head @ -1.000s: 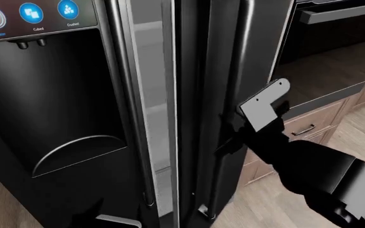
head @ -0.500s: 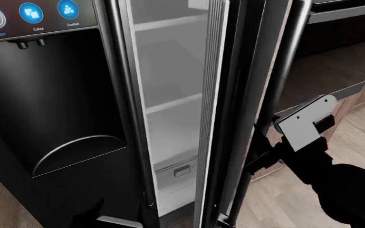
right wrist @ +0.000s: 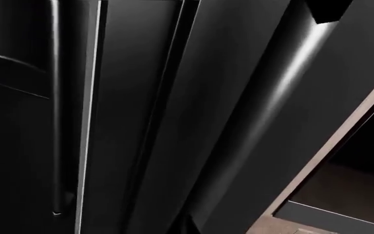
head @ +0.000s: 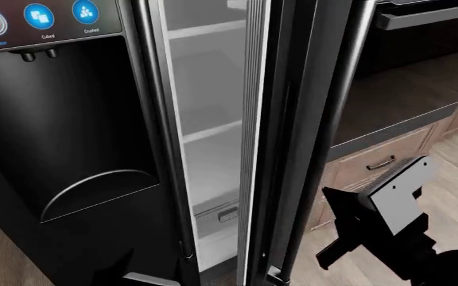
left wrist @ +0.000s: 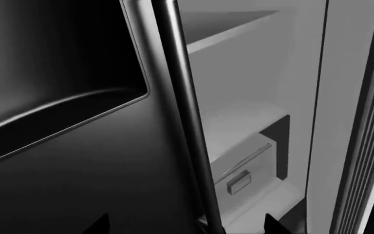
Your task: Open the fridge door
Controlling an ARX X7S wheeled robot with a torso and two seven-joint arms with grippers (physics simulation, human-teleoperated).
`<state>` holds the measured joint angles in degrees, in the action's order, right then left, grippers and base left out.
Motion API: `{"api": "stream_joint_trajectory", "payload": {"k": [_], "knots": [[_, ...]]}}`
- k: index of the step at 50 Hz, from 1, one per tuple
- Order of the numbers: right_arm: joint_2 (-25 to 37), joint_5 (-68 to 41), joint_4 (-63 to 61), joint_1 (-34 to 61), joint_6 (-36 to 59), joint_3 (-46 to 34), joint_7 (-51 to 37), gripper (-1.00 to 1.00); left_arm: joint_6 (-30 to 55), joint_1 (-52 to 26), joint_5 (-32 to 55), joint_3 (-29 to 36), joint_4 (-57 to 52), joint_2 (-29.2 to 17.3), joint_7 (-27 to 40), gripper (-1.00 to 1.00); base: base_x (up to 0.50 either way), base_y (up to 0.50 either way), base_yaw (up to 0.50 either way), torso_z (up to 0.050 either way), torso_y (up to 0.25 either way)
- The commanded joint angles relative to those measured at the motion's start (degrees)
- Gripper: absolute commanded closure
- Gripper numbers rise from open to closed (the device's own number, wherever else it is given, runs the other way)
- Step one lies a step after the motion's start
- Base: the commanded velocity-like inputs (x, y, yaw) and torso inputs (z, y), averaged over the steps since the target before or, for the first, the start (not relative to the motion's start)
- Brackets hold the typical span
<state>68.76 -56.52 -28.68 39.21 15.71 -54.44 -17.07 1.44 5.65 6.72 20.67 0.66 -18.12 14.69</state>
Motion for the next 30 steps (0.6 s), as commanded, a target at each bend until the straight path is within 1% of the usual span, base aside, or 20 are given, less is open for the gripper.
{"api": "stream_joint_trajectory", "payload": {"k": [1,5,6,13,19,30], "knots": [[4.17,-2.02,-1.82,-3.78,-5.00,-0.22,0.28,1.00,0.07,0.08,-0.09,0.43,-0.17,-0.17,0.09,-1.00,0.00,0.00,0.00,0.000,0.000],[4.57,-2.07,-2.18,-3.91,-5.25,-0.08,-0.05,1.00,-0.22,-0.03,-0.12,0.53,0.22,-0.17,0.10,-1.00,0.00,0.00,0.00,0.000,0.000],[4.72,-2.12,-2.38,-3.97,-5.26,-0.04,-0.37,-1.00,-0.19,-0.01,-0.13,0.56,0.18,-0.20,0.12,-1.00,0.00,0.00,0.00,0.000,0.000],[7.17,-0.76,-5.10,-7.36,-8.20,-0.85,-5.00,-1.00,-0.30,-0.08,-0.16,0.68,0.39,-0.27,0.24,-1.00,0.00,0.00,0.00,0.000,0.000],[8.68,4.04,-9.27,-12.86,-12.52,-3.41,-11.12,-1.00,-0.08,0.25,-0.24,0.88,-0.18,-0.49,0.39,-1.00,0.00,0.00,0.00,0.000,0.000],[4.43,15.01,-12.46,-21.56,-15.19,-9.31,-19.21,-1.00,-0.47,0.41,-0.31,1.19,-0.13,-0.63,0.50,-1.00,0.00,0.00,0.00,0.000,0.000]]}}
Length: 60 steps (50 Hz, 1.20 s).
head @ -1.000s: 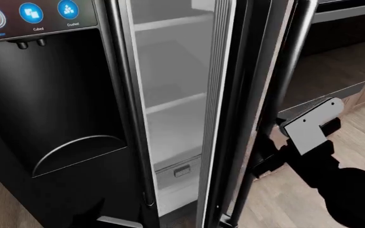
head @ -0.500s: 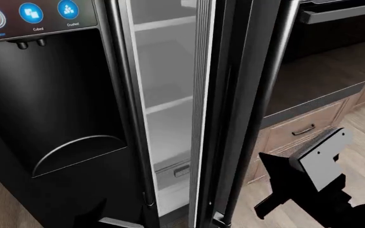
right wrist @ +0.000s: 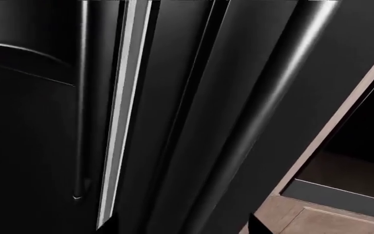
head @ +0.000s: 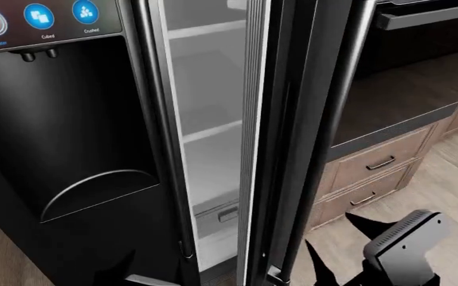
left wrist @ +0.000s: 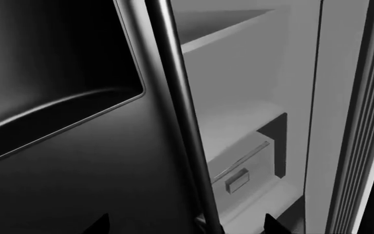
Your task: Open the fridge door
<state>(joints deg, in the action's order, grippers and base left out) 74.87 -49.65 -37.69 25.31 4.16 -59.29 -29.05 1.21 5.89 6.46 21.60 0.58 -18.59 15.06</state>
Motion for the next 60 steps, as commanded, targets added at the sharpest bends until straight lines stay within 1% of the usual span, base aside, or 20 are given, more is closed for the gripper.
{"api": "stream_joint_trajectory", "payload": {"k": [1,9,17,25,29,32,39,45,51,60], "knots": [[-2.19,9.32,-3.74,-8.53,-3.34,-5.17,-8.11,-1.00,-0.30,0.16,-0.08,0.33,0.05,-0.16,0.13,-1.00,0.00,0.00,0.00,0.000,0.000],[-6.06,15.94,-5.27,-13.13,-3.10,-8.65,-12.60,-1.00,-0.69,0.20,-0.21,0.65,0.09,-0.22,0.17,-1.00,0.00,0.00,0.00,0.000,0.000],[-12.91,18.69,-9.44,-9.97,7.46,-10.82,-12.25,-1.00,-0.39,0.66,-0.29,0.75,-1.28,-0.53,0.54,-1.00,0.00,0.00,0.00,0.000,0.000],[-18.45,17.09,-14.12,-5.10,18.30,-11.68,-12.42,-1.00,-0.50,0.79,-0.05,0.78,-1.38,-0.66,0.59,-1.00,0.00,0.00,0.00,0.000,0.000],[-21.79,16.33,-13.93,-2.38,21.26,-11.96,-10.62,-1.00,-0.53,0.72,0.06,0.75,-1.09,-0.69,0.64,-1.00,0.00,0.00,0.00,0.000,0.000],[-24.32,15.67,-12.20,-0.42,21.57,-11.92,-8.02,-1.00,-0.39,0.65,0.32,0.55,-1.20,-0.76,0.73,-1.00,0.00,0.00,0.00,0.000,0.000],[-27.80,15.51,-7.59,1.80,19.71,-11.82,-3.20,-1.00,-0.66,0.39,0.37,0.61,-0.49,-0.70,0.80,-1.00,0.00,0.00,0.00,0.000,0.000],[-32.29,12.79,-4.72,6.14,24.73,-11.50,-1.50,-1.00,-0.70,0.43,0.43,0.72,-0.43,-0.76,0.86,-1.00,0.00,0.00,0.00,0.000,0.000],[-36.43,12.79,-0.22,8.81,25.30,-11.22,0.75,-1.00,-0.67,0.37,0.56,0.71,-0.41,-0.83,0.95,-1.00,0.00,0.00,0.00,0.000,0.000],[-41.32,13.56,6.73,11.33,23.14,-11.43,5.83,-1.00,-0.81,0.32,0.64,0.88,-0.16,-0.88,0.99,-1.00,0.00,0.00,0.00,0.000,0.000]]}}
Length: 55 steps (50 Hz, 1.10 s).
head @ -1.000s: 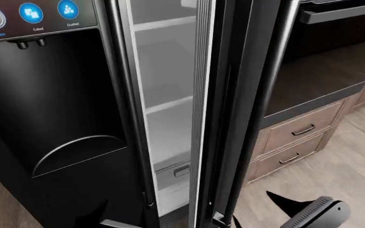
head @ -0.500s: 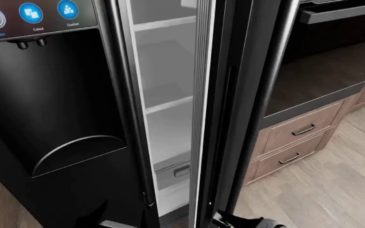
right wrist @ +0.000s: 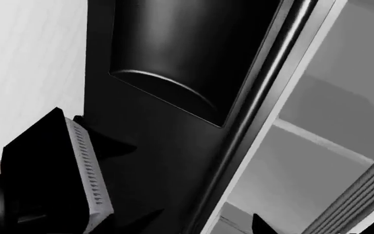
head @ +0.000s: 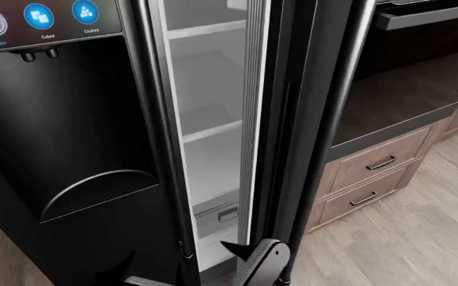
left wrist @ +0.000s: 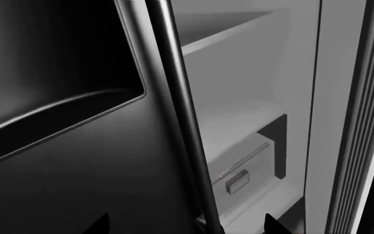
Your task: Open the fridge door
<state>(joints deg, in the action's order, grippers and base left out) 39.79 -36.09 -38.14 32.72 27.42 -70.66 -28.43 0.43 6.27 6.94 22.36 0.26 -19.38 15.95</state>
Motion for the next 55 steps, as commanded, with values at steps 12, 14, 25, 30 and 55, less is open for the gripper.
{"api": "stream_joint_trajectory", "payload": {"k": [12,14,25,30,55], "knots": [[-10.30,-0.02,13.72,6.89,-1.64,0.22,10.09,-1.00,-0.16,-0.14,0.34,0.26,0.43,-0.17,0.17,-1.00,0.00,0.00,0.00,0.000,0.000],[-11.09,0.15,14.67,7.59,-1.20,-0.40,11.21,-1.00,-0.26,-0.08,0.30,0.35,0.43,-0.21,0.17,-1.00,0.00,0.00,0.00,0.000,0.000],[-15.02,-0.11,22.73,11.52,-3.01,-0.97,19.38,-1.00,-0.32,-0.31,0.56,0.48,0.95,-0.19,0.16,-1.00,0.00,0.00,0.00,0.000,0.000],[-16.09,-0.73,26.48,12.94,-4.04,-0.71,22.93,-1.00,-0.24,-0.40,0.64,0.54,1.04,-0.20,0.21,-1.00,0.00,0.00,0.00,0.000,0.000],[-16.67,-1.20,42.65,23.09,-9.36,2.86,38.05,-1.00,-0.23,-0.73,0.79,0.83,1.55,-0.35,0.54,-1.00,0.00,0.00,0.00,0.000,0.000]]}}
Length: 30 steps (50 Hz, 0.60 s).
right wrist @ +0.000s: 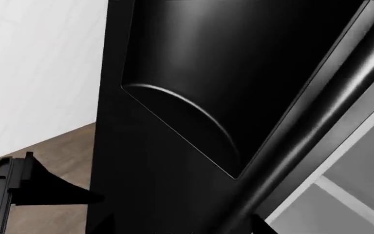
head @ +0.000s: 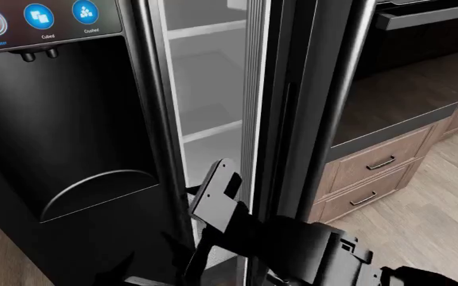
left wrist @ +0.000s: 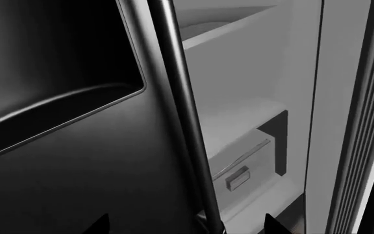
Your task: Open the fridge door
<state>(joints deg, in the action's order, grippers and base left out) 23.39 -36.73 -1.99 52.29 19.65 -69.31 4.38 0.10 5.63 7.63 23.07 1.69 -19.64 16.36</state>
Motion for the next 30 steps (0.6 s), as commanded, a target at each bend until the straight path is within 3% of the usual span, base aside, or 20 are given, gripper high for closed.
{"api": "stream_joint_trajectory", "payload": {"k": [1,16,30], "knots": [[-0.17,-0.62,6.90,3.69,-1.70,1.63,5.54,-1.00,0.13,-0.13,0.15,0.10,0.15,-0.08,0.14,-1.00,0.00,0.00,0.00,0.000,0.000],[3.97,-4.54,11.03,4.04,-5.40,5.26,11.91,-1.00,-0.02,-0.31,-0.08,0.55,0.73,-0.05,0.36,-1.00,0.00,0.00,0.00,0.000,0.000],[8.65,-6.18,6.56,2.03,-3.63,6.10,8.86,-1.00,-0.29,-0.27,-0.25,0.89,1.00,-0.17,0.56,-1.00,0.00,0.00,0.00,0.000,0.000]]}}
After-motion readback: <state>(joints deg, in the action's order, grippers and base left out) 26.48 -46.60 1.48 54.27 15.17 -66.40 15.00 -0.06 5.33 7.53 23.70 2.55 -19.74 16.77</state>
